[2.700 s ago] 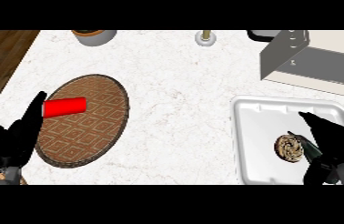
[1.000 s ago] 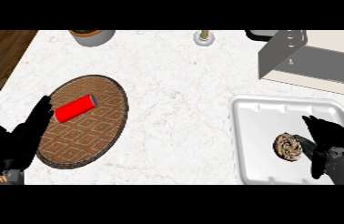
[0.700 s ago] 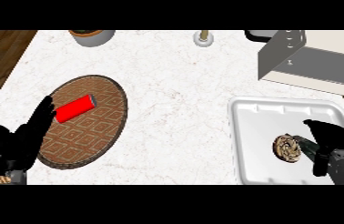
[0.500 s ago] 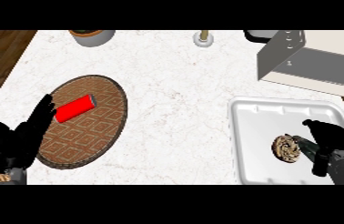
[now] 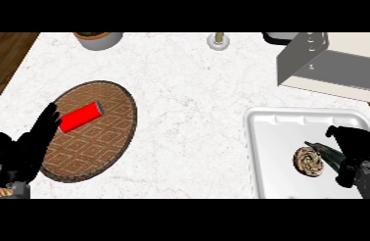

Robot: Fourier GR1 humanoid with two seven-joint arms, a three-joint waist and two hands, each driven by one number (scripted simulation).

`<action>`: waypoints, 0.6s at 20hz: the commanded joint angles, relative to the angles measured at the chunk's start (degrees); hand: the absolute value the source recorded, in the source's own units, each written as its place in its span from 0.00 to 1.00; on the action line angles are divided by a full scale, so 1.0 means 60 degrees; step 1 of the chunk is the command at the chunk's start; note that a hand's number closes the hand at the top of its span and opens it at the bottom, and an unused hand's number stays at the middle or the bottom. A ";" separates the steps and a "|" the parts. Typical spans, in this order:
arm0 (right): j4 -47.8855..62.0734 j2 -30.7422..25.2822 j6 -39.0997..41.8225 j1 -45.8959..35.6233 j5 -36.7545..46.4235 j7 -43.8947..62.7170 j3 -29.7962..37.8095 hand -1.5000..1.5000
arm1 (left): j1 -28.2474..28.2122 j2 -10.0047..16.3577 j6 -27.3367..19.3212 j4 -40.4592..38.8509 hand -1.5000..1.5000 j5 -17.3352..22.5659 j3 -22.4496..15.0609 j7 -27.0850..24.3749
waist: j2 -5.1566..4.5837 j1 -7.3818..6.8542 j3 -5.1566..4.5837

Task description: Pick the eggplant from the tray and place it in the tiered shelf

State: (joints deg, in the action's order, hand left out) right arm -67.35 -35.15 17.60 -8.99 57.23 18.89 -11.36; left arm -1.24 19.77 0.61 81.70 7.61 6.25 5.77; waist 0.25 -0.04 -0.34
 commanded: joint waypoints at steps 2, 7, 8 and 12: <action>-0.0737 0.0105 -0.0999 -0.0462 -0.0351 -0.1225 0.0325 1.00 | -0.0089 -0.0197 -0.0057 0.0140 0.50 -0.0123 -0.0119 -0.0040 | -0.0020 -0.0020 0.0063; -0.1485 0.0694 -0.3273 -0.0616 -0.1419 -0.3814 0.0811 1.00 | 0.0155 -0.0004 0.0104 -0.0179 0.50 0.0056 0.0121 -0.0013 | -0.0032 0.0094 0.0085; -0.1920 0.0425 -0.3132 -0.0456 -0.1672 -0.3989 0.1056 1.00 | -0.0019 0.0200 0.0192 0.0066 0.50 0.0142 0.0285 0.0065 | 0.0014 0.0104 0.0071; -0.2894 0.0049 -0.3339 0.0844 -0.2818 -0.4941 0.2115 1.00 | -0.0600 0.0118 0.0321 0.0329 0.50 0.0246 0.0423 -0.0192 | 0.0015 0.0145 0.0058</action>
State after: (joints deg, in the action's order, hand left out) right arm -79.59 -33.40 -0.14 -8.52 45.66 -4.97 -3.35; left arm -2.79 19.60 1.09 82.76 7.61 6.99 5.39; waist 0.27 0.59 0.04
